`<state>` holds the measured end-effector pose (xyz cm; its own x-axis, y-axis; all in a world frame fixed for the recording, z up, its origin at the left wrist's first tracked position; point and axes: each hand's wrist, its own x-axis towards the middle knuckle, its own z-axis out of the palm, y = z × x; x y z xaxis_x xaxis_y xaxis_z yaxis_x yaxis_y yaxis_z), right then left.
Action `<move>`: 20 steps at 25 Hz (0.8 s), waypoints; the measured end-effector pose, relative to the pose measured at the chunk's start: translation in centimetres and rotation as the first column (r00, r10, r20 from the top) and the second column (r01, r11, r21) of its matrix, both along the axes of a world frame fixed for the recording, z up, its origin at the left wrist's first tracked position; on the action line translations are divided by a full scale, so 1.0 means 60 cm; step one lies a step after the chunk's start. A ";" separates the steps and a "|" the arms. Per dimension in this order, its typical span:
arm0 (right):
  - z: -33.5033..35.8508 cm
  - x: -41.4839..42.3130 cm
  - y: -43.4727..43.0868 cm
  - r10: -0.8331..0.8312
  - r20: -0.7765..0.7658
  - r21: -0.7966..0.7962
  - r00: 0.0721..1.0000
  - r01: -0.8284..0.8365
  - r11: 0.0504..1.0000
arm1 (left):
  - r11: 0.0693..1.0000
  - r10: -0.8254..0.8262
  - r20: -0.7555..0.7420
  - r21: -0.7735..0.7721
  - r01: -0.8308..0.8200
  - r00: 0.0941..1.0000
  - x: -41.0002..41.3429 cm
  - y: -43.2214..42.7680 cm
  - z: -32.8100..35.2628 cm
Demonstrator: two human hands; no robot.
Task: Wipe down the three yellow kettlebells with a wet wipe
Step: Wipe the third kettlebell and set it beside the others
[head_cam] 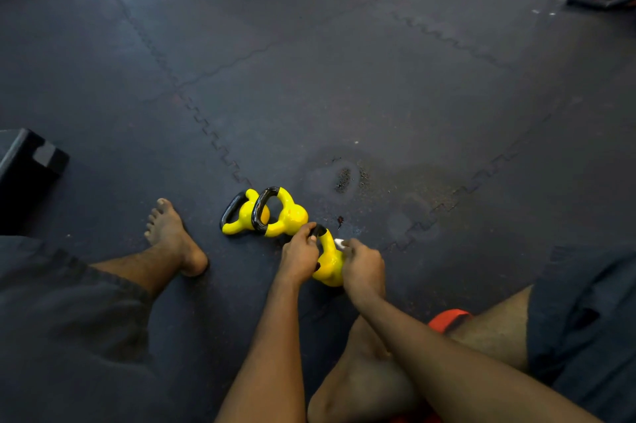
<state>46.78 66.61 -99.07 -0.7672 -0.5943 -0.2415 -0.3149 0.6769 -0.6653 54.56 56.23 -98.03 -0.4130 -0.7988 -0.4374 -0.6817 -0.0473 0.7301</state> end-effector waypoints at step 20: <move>-0.003 -0.158 0.003 -0.540 0.122 -0.095 0.833 0.552 0.829 | 0.864 -0.393 0.053 -0.320 0.389 0.918 -0.174 0.005 -0.006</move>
